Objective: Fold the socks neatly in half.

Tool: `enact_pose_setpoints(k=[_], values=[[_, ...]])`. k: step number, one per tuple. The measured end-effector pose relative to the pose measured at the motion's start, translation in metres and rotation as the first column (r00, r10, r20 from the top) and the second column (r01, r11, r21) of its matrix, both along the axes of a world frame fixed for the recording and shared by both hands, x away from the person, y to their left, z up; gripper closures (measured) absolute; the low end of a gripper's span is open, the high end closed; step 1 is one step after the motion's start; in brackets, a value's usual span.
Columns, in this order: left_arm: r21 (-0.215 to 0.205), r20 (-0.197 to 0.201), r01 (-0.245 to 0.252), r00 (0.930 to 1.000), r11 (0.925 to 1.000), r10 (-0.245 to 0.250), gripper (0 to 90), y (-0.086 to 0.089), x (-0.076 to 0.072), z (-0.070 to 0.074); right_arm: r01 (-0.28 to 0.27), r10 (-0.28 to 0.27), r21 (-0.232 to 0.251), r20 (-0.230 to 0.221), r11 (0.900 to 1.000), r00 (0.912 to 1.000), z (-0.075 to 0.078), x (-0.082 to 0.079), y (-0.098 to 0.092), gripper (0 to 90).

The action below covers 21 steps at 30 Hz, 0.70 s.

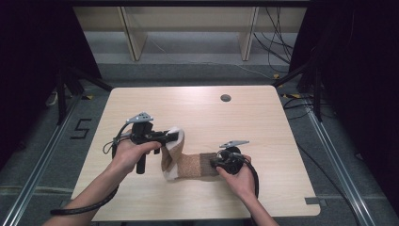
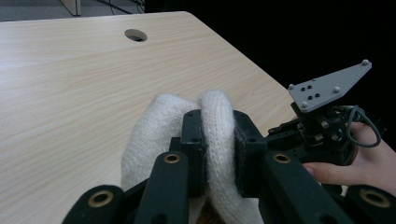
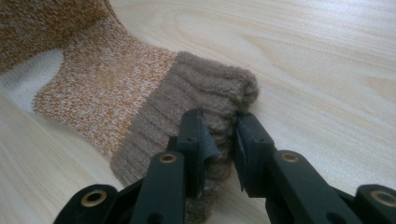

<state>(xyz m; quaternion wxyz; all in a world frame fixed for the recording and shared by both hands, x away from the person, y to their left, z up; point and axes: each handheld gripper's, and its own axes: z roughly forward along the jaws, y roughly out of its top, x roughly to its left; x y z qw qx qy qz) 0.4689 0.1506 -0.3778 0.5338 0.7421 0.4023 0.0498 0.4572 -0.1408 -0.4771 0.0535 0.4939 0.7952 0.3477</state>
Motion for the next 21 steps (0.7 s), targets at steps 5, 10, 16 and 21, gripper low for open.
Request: enact_pose_setpoints(k=[5, 10, 16, 21], values=[[0.008, 0.005, 0.002, 1.0, 1.0, -0.002, 77.0, -0.007, 0.0, 0.0, 0.0, 0.0, -0.023, -0.015, 1.0, 0.9999, 0.0, 0.0, -0.001, 74.4], [0.013, 0.011, 0.004, 0.9999, 0.9999, -0.004, 76.9, -0.016, 0.0, -0.001, 0.002, -0.002, -0.02, -0.018, 1.0, 0.9998, 0.001, 0.0, -0.001, 74.3], [0.032, 0.015, 0.004, 0.9999, 0.9995, -0.005, 76.9, -0.026, 0.001, -0.003, -0.003, 0.003, -0.02, -0.014, 1.0, 0.9999, 0.0, 0.0, -0.001, 74.3], [0.042, 0.012, 0.01, 0.9999, 0.9991, -0.011, 76.8, -0.033, 0.001, -0.006, 0.002, -0.002, -0.005, 0.002, 1.0, 1.0, 0.0, -0.001, 0.0, 74.3]])
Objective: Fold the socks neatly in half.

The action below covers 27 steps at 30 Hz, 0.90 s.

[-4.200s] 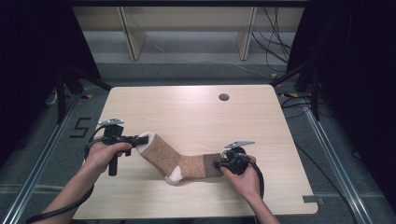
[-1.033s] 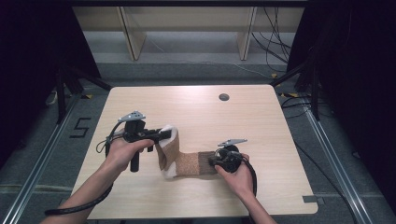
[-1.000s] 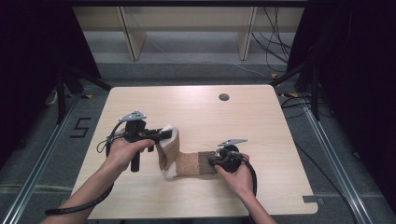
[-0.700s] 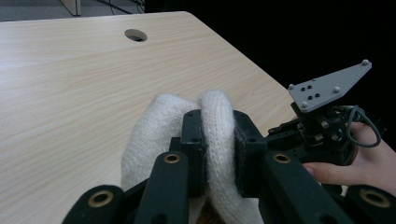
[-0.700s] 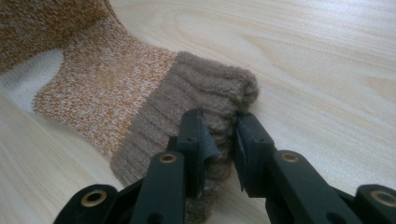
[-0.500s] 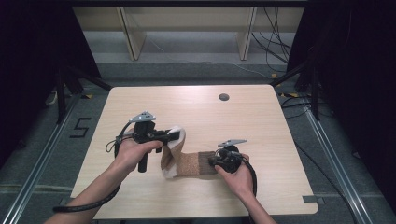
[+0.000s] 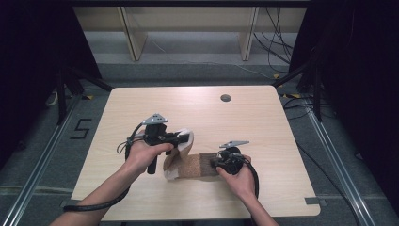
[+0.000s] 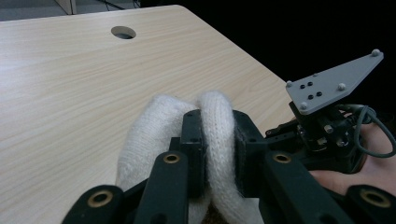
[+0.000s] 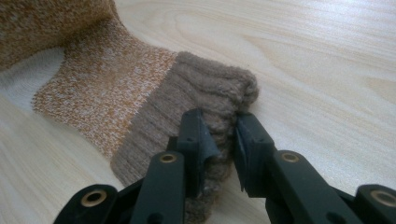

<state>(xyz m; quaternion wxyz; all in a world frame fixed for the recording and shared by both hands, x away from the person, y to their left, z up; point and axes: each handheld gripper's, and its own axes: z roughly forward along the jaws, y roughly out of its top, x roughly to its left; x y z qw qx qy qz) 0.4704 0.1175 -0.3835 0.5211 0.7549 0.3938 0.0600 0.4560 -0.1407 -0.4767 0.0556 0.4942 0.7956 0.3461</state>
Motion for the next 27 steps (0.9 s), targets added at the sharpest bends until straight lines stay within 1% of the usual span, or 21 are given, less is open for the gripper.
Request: enact_pose_setpoints(k=[2, 3, 4, 8, 9, 11, 12, 13, 14, 16, 17, 18, 19, 20, 21, 22, 23, 25, 26, 27], values=[[0.004, -0.003, 0.006, 1.0, 1.0, -0.006, 76.8, -0.004, 0.001, -0.002, 0.0, 0.0, 0.0, 0.0, 1.0, 1.0, 0.0, 0.0, 0.0, 74.2], [0.012, -0.002, 0.003, 1.0, 0.9999, -0.003, 76.8, -0.005, 0.001, -0.003, 0.0, 0.0, 0.0, 0.0, 1.0, 1.0, 0.0, 0.0, 0.0, 74.1], [0.006, -0.002, 0.005, 1.0, 1.0, -0.005, 76.8, -0.006, 0.001, -0.004, -0.001, 0.001, 0.0, 0.001, 1.0, 1.0, 0.0, 0.0, 0.0, 73.9], [0.016, -0.01, 0.016, 0.9998, 0.9998, -0.015, 76.7, -0.014, 0.003, -0.008, 0.0, 0.0, 0.0, 0.001, 1.0, 1.0, 0.0, 0.0, -0.001, 72.9], [0.026, -0.012, 0.015, 0.9998, 0.9996, -0.015, 76.7, -0.016, 0.003, -0.009, 0.0, 0.0, 0.0, 0.0, 1.0, 1.0, 0.001, 0.0, -0.001, 72.6], [0.033, -0.011, 0.017, 0.9998, 0.9993, -0.016, 76.8, -0.02, 0.004, -0.012, -0.003, 0.003, -0.002, 0.006, 1.0, 1.0, 0.001, 0.0, -0.002, 71.6], [0.033, -0.011, 0.023, 0.9997, 0.9992, -0.023, 76.7, -0.022, 0.004, -0.014, -0.005, 0.005, -0.01, -0.004, 1.0, 1.0, 0.002, 0.0, -0.003, 70.8], [0.044, -0.011, 0.019, 0.9998, 0.9989, -0.019, 76.7, -0.024, 0.004, -0.015, 0.004, -0.005, -0.013, -0.014, 1.0, 0.9999, 0.003, 0.0, -0.002, 69.7], [0.045, -0.013, 0.027, 0.9996, 0.9986, -0.026, 76.7, -0.026, 0.005, -0.017, 0.007, -0.007, 0.011, -0.005, 1.0, 1.0, 0.003, -0.001, -0.002, 68.3], [0.052, -0.014, 0.028, 0.9995, 0.9983, -0.027, 76.7, -0.03, 0.006, -0.02, 0.021, -0.021, -0.001, -0.012, 1.0, 0.9997, 0.004, 0.001, -0.004, 65.4], [0.053, -0.016, 0.03, 0.9995, 0.9981, -0.029, 76.6, -0.032, 0.006, -0.022, 0.025, -0.025, 0.023, -0.003, 0.999, 0.9997, 0.004, 0.0, -0.004, 64.3], [0.059, -0.016, 0.029, 0.9995, 0.9979, -0.028, 76.6, -0.034, 0.006, -0.024, 0.018, -0.018, 0.001, -0.005, 1.0, 0.9998, 0.005, 0.001, -0.006, 63.1], [0.059, -0.018, 0.032, 0.9994, 0.9977, -0.031, 76.6, -0.035, 0.007, -0.025, -0.001, 0.001, 0.015, 0.029, 1.0, 0.9996, 0.005, 0.002, -0.007, 61.9], [0.068, -0.017, 0.032, 0.9994, 0.9972, -0.031, 76.6, -0.037, 0.007, -0.027, 0.028, -0.028, 0.013, 0.001, 1.0, 0.9996, 0.008, 0.0, -0.007, 60.5], [0.074, -0.014, 0.036, 0.9993, 0.9966, -0.035, 76.6, -0.038, 0.007, -0.028, 0.0, -0.002, 0.027, 0.058, 1.0, 0.9983, 0.008, 0.001, -0.011, 59.6], [0.082, -0.014, 0.035, 0.9993, 0.996, -0.034, 76.5, -0.04, 0.007, -0.03, 0.014, -0.016, 0.045, 0.043, 0.999, 0.999, 0.011, 0.0, -0.012, 58.9], [0.088, -0.012, 0.037, 0.9993, 0.9954, -0.036, 76.5, -0.042, 0.007, -0.032, 0.022, -0.025, 0.057, 0.046, 0.998, 0.9986, 0.014, -0.002, -0.014, 58.4], [0.093, -0.014, 0.04, 0.9992, 0.9949, -0.038, 76.4, -0.044, 0.008, -0.034, 0.025, -0.03, 0.08, 0.061, 0.996, 0.9977, 0.02, -0.004, -0.018, 58.5], [0.098, -0.012, 0.044, 0.999, 0.9942, -0.043, 76.3, -0.045, 0.008, -0.036, 0.007, -0.015, 0.09, 0.091, 0.996, 0.9957, 0.021, -0.004, -0.021, 59.5], [0.102, -0.012, 0.044, 0.999, 0.9938, -0.043, 76.2, -0.047, 0.008, -0.037, 0.008, -0.016, 0.092, 0.09, 0.996, 0.9958, 0.024, -0.006, -0.023, 60.8]])
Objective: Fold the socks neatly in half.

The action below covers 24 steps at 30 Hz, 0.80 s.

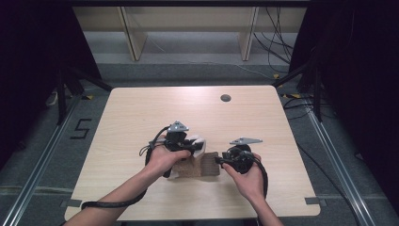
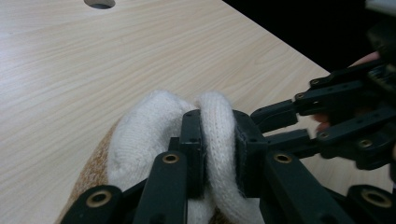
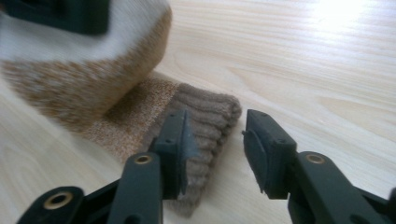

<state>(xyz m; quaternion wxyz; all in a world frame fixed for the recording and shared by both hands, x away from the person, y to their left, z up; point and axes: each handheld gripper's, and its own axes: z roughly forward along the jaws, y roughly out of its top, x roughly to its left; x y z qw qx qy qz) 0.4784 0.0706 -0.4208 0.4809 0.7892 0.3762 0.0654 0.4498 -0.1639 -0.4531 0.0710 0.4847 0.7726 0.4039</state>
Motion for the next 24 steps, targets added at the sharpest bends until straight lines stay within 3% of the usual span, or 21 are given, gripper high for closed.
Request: enact_pose_setpoints(k=[2, 4, 5, 8, 10, 11, 12, 13, 14, 15, 16, 17, 18, 19, 20, 24], values=[[0.008, 0.005, 0.002, 1.0, 1.0, -0.002, 76.1, -0.003, 0.001, -0.003, 0.013, -0.013, -0.004, -0.023, 1.0, 0.9997, 0.004, -0.004, -0.004, 66.3], [0.013, 0.006, 0.006, 1.0, 0.9999, -0.006, 76.0, -0.005, 0.001, -0.006, -0.006, 0.006, -0.009, -0.004, 1.0, 1.0, 0.004, -0.007, -0.009, 71.1], [0.012, 0.004, 0.01, 0.9999, 0.9999, -0.01, 76.0, -0.007, 0.001, -0.008, -0.002, 0.002, -0.024, -0.019, 1.0, 0.9998, 0.005, -0.009, -0.01, 72.8], [0.026, 0.007, 0.012, 0.9999, 0.9996, -0.012, 75.8, -0.01, 0.001, -0.012, 0.002, -0.003, -0.032, -0.05, 0.999, 0.9987, 0.001, -0.014, -0.014, 74.2], [0.032, 0.007, 0.006, 1.0, 0.9995, -0.006, 75.5, -0.012, 0.001, -0.014, 0.005, -0.007, -0.039, -0.045, 0.999, 0.9989, 0.0, -0.016, -0.016, 74.2], [0.043, 0.006, 0.015, 0.9999, 0.999, -0.015, 75.4, -0.013, 0.001, -0.015, 0.014, -0.015, -0.025, -0.059, 1.0, 0.9981, 0.0, -0.018, -0.015, 74.2], [0.052, 0.01, 0.016, 0.9998, 0.9985, -0.017, 75.4, -0.014, 0.0, -0.016, -0.003, 0.002, -0.017, -0.027, 1.0, 0.9996, -0.001, -0.017, -0.017, 74.1], [0.039, 0.01, 0.005, 0.9999, 0.9992, -0.006, 75.3, -0.016, 0.0, -0.018, 0.044, -0.044, -0.003, -0.103, 0.999, 0.9937, 0.002, -0.022, -0.014, 73.9], [0.037, 0.006, 0.006, 1.0, 0.9993, -0.006, 75.2, -0.017, -0.001, -0.019, 0.01, -0.01, -0.014, -0.033, 1.0, 0.9994, 0.0, -0.018, -0.019, 73.7], [0.06, 0.01, 0.02, 0.9997, 0.998, -0.02, 75.2, -0.017, 0.0, -0.019, 0.013, -0.014, -0.012, -0.039, 1.0, 0.9991, 0.001, -0.019, -0.019, 73.5], [0.046, 0.011, 0.013, 0.9998, 0.9988, -0.014, 75.2, -0.02, -0.001, -0.021, 0.021, -0.021, -0.019, -0.039, 1.0, 0.999, 0.002, -0.02, -0.02, 73.3], [0.067, 0.015, 0.026, 0.9995, 0.9974, -0.027, 75.1, -0.02, -0.001, -0.021, 0.025, -0.025, -0.004, -0.043, 1.0, 0.9987, 0.002, -0.021, -0.019, 73.1], [0.054, 0.014, 0.016, 0.9997, 0.9984, -0.017, 75.0, -0.022, -0.002, -0.023, 0.02, -0.021, -0.021, -0.031, 1.0, 0.9993, 0.002, -0.02, -0.02, 72.9], [0.073, 0.015, 0.025, 0.9996, 0.997, -0.026, 74.9, -0.022, -0.002, -0.023, 0.028, -0.03, -0.024, -0.047, 0.999, 0.9985, 0.003, -0.021, -0.019, 72.8], [0.059, 0.013, 0.014, 0.9998, 0.9982, -0.015, 74.9, -0.024, -0.003, -0.024, 0.008, -0.008, -0.025, -0.027, 1.0, 0.9996, 0.001, -0.021, -0.02, 72.7], [0.083, 0.022, 0.025, 0.9994, 0.9962, -0.027, 74.5, -0.026, -0.003, -0.026, 0.003, -0.004, -0.034, -0.043, 0.999, 0.9991, -0.002, -0.026, -0.02, 73.9]])
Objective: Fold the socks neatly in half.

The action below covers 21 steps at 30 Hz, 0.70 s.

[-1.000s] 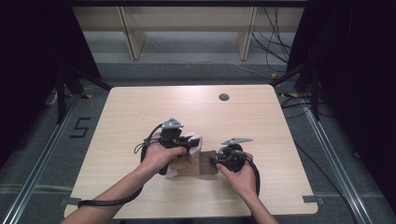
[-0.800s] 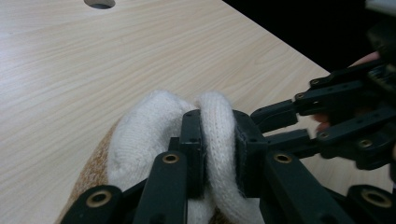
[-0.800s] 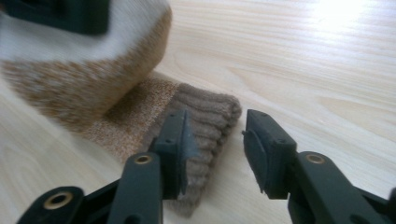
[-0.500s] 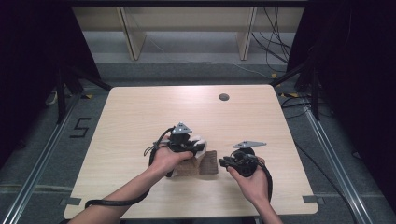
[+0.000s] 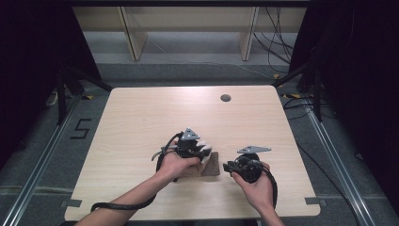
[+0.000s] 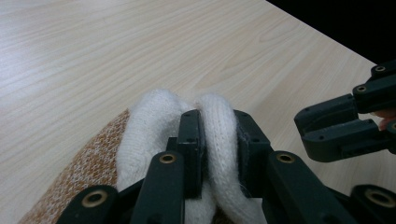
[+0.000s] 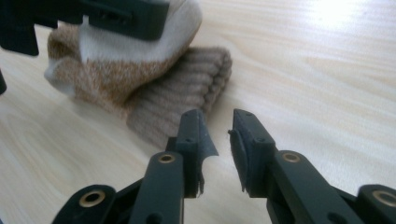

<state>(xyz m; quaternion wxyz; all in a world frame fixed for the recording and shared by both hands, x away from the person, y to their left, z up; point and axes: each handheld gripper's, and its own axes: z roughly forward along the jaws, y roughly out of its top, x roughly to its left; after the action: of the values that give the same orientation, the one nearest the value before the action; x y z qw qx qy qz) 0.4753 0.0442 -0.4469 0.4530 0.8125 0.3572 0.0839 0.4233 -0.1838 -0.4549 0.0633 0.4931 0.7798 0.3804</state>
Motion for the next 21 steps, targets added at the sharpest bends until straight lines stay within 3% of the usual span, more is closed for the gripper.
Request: enact_pose_setpoints(k=[4, 5, 6, 8, 10, 11, 21], values=[[-0.002, 0.0, 0.004, 1.0, 1.0, -0.004, 74.1, -0.003, -0.001, -0.002, 0.0, 0.0, -0.036, 0.0, 0.999, 1.0, -0.002, -0.006, -0.003, 81.4], [-0.017, 0.004, -0.013, 0.9999, 0.9998, 0.013, 73.9, -0.005, -0.002, -0.003, 0.005, -0.005, -0.024, -0.016, 1.0, 0.9999, -0.002, -0.007, -0.003, 83.5], [0.003, 0.009, 0.0, 1.0, 1.0, 0.0, 73.8, -0.004, -0.002, -0.003, 0.0, 0.0, -0.024, -0.009, 1.0, 1.0, -0.003, -0.007, -0.004, 85.0], [0.003, 0.013, -0.001, 0.9999, 1.0, 0.001, 73.5, -0.005, -0.003, -0.003, 0.004, -0.004, -0.031, -0.01, 1.0, 0.9999, -0.004, -0.008, -0.006, 87.0], [0.005, 0.026, 0.004, 0.9997, 1.0, -0.004, 73.0, -0.006, -0.004, -0.004, -0.021, 0.023, -0.056, 0.032, 0.998, 0.9992, -0.005, -0.007, -0.009, 88.6], [-0.007, 0.029, -0.006, 0.9995, 1.0, 0.007, 72.7, -0.007, -0.005, -0.005, -0.006, 0.006, -0.045, 0.007, 0.999, 1.0, -0.005, -0.008, -0.008, 89.1], [0.009, 0.051, 0.03, 0.9982, 0.9995, -0.031, 67.2, -0.013, -0.007, -0.008, 0.005, -0.005, -0.043, 0.004, 0.999, 1.0, -0.003, -0.008, -0.005, 86.7]])
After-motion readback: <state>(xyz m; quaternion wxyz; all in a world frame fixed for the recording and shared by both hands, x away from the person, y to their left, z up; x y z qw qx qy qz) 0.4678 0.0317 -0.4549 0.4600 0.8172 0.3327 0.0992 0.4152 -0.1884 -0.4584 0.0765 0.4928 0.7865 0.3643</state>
